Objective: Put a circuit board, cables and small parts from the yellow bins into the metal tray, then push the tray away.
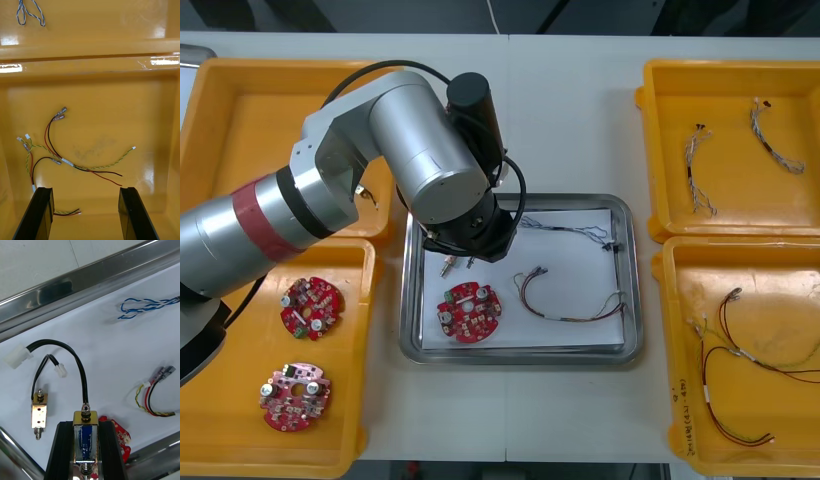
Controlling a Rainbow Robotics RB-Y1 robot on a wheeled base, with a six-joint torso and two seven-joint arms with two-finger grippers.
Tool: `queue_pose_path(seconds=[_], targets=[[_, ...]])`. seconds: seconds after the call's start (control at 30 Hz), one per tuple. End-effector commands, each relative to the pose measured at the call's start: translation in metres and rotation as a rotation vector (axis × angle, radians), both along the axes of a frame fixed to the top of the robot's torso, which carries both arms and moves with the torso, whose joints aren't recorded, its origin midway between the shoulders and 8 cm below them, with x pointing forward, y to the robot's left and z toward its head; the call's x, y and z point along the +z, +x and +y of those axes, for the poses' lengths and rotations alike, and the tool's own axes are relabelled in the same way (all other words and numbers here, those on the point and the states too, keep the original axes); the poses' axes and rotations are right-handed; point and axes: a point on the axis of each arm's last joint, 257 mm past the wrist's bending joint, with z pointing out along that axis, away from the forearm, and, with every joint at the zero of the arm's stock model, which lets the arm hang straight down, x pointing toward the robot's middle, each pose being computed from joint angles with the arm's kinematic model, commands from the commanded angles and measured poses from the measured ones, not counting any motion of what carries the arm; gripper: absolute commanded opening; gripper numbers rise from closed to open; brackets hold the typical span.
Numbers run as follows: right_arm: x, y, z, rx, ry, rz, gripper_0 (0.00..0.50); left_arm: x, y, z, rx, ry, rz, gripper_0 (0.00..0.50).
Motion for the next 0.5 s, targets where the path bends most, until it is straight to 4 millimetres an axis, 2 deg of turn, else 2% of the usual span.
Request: queue_pose_path(seconds=[0.03, 0.23, 0.5], targets=[[-0.009, -0.009, -0.005, -0.049, 0.011, 0.023, 0.500, 0.005, 0.010, -0.023, -0.028, -0.005, -0.056, 0.000], [-0.013, -0.010, -0.003, -0.048, 0.002, 0.034, 0.500, -0.006, 0.015, -0.027, -0.023, -0.010, -0.062, 0.000], [-0.015, -0.011, -0.003, -0.047, 0.005, 0.039, 0.500, -0.009, 0.017, -0.027, -0.022, -0.009, -0.068, 0.004]])
